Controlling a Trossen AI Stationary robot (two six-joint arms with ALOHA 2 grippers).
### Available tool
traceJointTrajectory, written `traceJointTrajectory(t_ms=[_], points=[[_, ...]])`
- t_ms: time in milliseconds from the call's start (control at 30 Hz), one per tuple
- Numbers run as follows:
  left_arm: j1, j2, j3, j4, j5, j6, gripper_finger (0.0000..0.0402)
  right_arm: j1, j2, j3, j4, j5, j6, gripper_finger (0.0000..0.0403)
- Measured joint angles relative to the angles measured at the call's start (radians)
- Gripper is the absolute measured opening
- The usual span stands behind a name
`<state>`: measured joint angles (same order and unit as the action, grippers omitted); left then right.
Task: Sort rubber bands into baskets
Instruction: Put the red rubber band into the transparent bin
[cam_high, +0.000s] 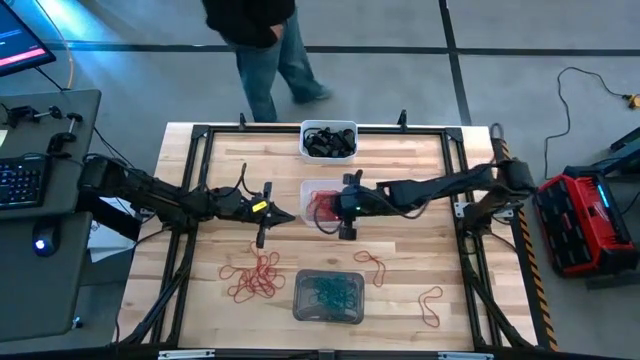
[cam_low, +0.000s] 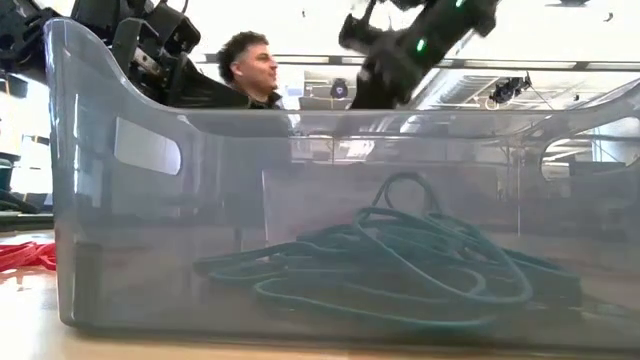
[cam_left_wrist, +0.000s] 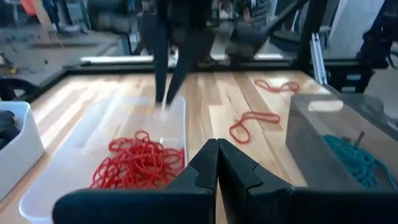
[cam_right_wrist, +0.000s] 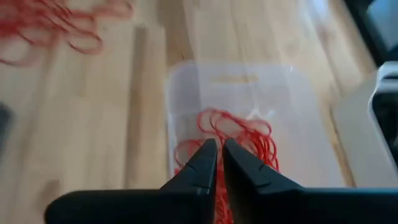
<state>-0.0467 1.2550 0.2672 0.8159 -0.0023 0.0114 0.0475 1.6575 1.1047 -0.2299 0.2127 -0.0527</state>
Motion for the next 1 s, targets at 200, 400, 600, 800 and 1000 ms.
traceJointTrajectory(t_ms=[200, 400, 600, 800, 1000], points=[[-0.007, -0.092, 0.079, -0.315, 0.016, 0.024, 0.0000, 0.039, -0.111, -0.059, 0.032, -0.005, -0.005, 0.0002], [-0.048, -0.153, 0.203, -0.683, 0.019, 0.061, 0.0000, 0.070, -0.143, -0.236, 0.329, -0.088, 0.045, 0.0001], [-0.117, -0.161, 0.320, -0.977, 0.037, 0.071, 0.0000, 0.147, -0.143, -0.340, 0.499, -0.040, 0.102, 0.0000], [-0.212, -0.154, 0.344, -1.112, 0.026, 0.074, 0.0002, 0.255, -0.143, -0.354, 0.511, 0.074, 0.136, 0.0000], [-0.282, -0.138, 0.344, -1.207, -0.049, 0.071, 0.0033, 0.330, -0.143, -0.354, 0.509, 0.157, 0.157, 0.0000]])
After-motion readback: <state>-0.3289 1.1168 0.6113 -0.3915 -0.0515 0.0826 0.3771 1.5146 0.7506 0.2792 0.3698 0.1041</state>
